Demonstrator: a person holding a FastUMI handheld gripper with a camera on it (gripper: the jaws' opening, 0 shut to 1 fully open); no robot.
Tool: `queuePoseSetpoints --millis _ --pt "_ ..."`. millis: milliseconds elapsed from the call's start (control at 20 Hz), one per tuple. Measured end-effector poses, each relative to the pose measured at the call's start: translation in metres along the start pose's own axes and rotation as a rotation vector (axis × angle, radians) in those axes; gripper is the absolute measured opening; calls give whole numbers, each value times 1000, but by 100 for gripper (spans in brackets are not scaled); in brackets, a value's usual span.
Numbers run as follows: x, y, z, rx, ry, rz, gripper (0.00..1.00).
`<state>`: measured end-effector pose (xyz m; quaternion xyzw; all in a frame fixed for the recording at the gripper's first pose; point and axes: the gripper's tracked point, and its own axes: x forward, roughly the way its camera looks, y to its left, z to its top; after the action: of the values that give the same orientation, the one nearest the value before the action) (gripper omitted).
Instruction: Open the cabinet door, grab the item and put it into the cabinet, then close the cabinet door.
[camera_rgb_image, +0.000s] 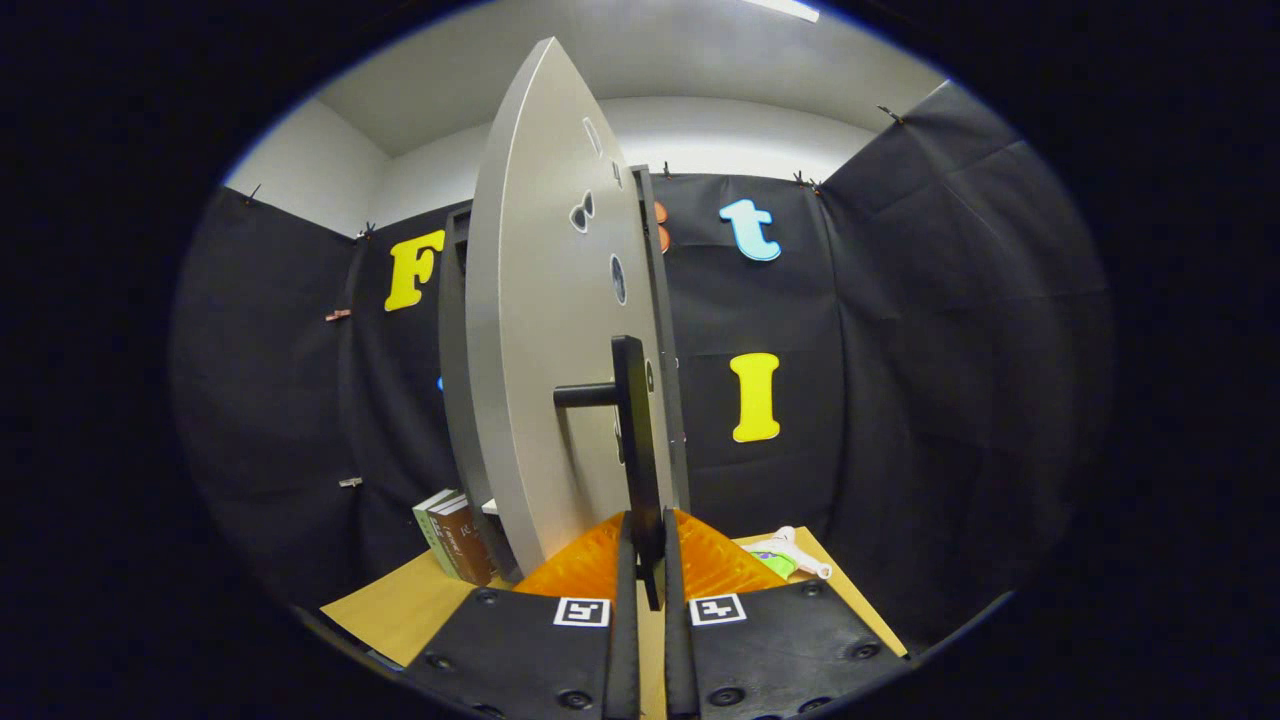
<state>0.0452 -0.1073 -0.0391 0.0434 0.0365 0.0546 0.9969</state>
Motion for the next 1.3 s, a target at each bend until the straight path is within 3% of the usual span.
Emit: queuePoseSetpoints --millis 500,750,850,1050,1300 --pt "-6 -22 8 -54 -61 -79 11" --pt "-23 -25 58 -95 -238 -142 11" --pt "-29 -21 62 -90 -234 -167 11" --pt "-42 6 70 -16 -237 -208 11" --pt "-38 55 50 -29 -204 -278 11"
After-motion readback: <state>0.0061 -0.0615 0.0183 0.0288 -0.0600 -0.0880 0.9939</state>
